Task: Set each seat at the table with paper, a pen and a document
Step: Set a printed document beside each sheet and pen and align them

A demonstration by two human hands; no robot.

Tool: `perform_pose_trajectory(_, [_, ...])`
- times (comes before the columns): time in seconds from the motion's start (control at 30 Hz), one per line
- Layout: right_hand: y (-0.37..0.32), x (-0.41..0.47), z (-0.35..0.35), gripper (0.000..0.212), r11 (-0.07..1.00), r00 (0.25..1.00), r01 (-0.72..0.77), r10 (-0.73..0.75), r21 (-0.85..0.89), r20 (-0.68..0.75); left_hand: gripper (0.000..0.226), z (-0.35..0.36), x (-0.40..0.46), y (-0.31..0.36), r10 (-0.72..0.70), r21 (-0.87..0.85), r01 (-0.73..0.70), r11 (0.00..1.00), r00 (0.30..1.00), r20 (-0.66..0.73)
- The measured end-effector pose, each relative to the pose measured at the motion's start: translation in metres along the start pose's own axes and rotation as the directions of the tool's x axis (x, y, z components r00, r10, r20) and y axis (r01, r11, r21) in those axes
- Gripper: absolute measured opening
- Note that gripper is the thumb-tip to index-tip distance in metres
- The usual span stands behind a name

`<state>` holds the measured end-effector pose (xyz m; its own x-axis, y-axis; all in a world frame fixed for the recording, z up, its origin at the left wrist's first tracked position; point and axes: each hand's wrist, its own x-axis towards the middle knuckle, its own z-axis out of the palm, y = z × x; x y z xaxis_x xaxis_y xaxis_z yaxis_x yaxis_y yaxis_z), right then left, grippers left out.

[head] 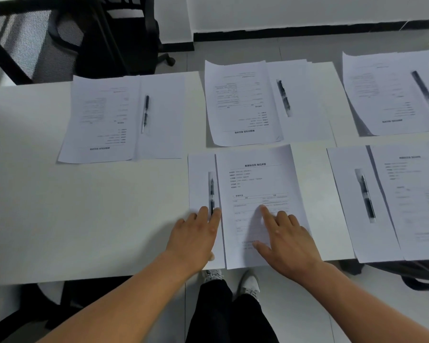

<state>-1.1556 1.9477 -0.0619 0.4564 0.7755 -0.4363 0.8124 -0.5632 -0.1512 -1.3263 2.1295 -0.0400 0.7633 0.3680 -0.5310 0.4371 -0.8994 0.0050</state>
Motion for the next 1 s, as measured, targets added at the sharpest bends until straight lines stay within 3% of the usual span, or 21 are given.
perform_pose_trajectory(1.0, [0.037,-0.003,0.002,0.092,0.999,1.0,-0.011,0.012,0.033,-0.025,0.119,0.004,0.003,0.018,-0.038,-0.039,0.038,0.999,0.999,-0.005])
